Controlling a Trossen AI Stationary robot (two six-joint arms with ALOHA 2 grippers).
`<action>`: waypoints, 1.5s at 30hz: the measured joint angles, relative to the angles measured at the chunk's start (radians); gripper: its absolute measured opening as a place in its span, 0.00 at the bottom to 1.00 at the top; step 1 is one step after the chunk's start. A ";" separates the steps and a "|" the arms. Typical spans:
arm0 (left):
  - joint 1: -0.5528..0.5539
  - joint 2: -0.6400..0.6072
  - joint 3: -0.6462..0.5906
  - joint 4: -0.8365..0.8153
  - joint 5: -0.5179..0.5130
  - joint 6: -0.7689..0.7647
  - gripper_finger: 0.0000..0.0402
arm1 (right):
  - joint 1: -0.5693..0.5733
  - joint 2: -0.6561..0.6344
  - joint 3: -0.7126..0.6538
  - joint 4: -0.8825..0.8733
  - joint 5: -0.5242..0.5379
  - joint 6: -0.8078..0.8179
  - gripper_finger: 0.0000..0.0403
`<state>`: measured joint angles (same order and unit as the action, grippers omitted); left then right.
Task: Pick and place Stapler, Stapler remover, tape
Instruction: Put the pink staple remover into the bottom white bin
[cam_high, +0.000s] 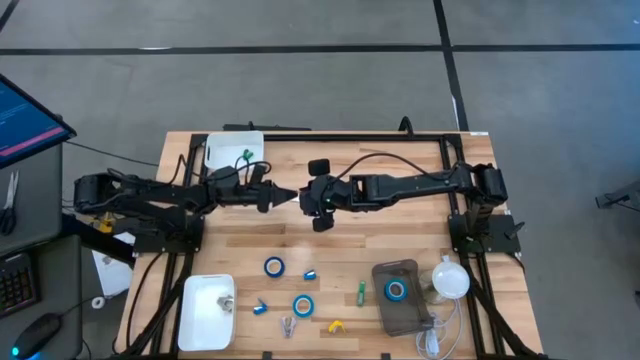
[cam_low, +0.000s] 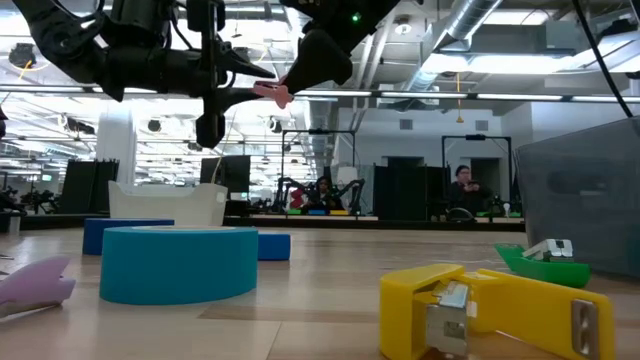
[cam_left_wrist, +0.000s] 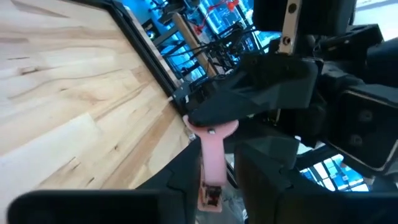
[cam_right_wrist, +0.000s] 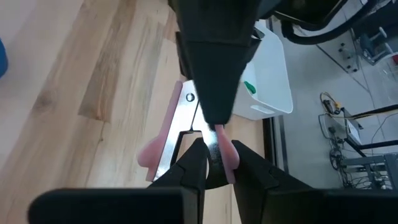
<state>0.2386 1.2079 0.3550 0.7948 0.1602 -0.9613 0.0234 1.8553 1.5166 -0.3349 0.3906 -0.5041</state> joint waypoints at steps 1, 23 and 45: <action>-0.003 0.000 0.000 -0.001 -0.003 0.000 0.21 | 0.000 0.000 0.000 0.000 0.000 0.000 0.11; -0.005 0.000 0.000 -0.002 -0.001 0.018 0.09 | 0.000 0.000 0.000 0.010 0.034 0.000 0.11; -0.005 0.000 -0.001 -0.001 -0.002 0.048 0.06 | 0.017 -0.001 0.001 -0.041 0.129 -0.024 0.22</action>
<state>0.2340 1.2076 0.3542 0.7933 0.1583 -0.9136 0.0404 1.8542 1.5173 -0.3755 0.5191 -0.5286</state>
